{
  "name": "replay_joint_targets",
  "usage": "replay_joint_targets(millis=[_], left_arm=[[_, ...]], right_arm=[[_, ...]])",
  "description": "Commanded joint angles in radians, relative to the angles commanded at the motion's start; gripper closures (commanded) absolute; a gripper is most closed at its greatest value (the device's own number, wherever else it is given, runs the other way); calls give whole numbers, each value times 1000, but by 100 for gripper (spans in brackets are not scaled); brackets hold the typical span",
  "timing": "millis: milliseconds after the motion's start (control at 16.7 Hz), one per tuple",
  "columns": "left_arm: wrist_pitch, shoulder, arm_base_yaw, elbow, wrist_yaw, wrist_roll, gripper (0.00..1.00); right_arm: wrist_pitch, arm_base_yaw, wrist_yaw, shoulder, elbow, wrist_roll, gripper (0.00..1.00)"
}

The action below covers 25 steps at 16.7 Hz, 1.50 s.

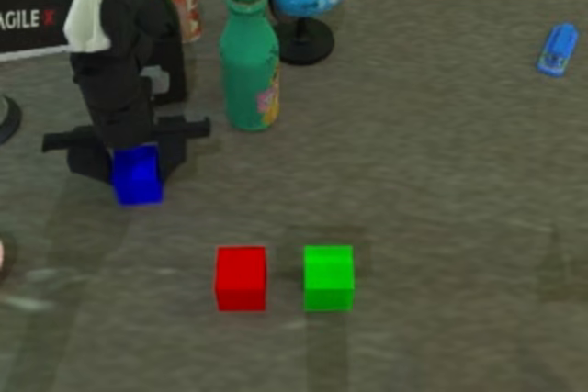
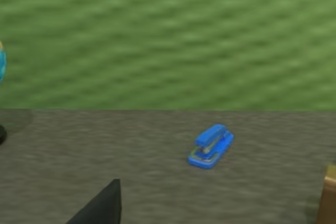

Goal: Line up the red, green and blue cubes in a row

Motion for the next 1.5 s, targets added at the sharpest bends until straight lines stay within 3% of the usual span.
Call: replay_joint_targets(millis=[540, 960, 1200, 1500], left_arm=[[-5, -5, 2, 4, -1, 2, 100], [-216, -73, 19, 139, -2, -1, 100], [-239, -85, 20, 157, -2, 0, 100], [-273, -41, -55, 225, -2, -68, 100]], right_arm=[[0, 0, 0, 0, 0, 0, 0], [0, 0, 0, 0, 0, 0, 0], [0, 0, 0, 0, 0, 0, 0], [0, 0, 0, 0, 0, 0, 0]])
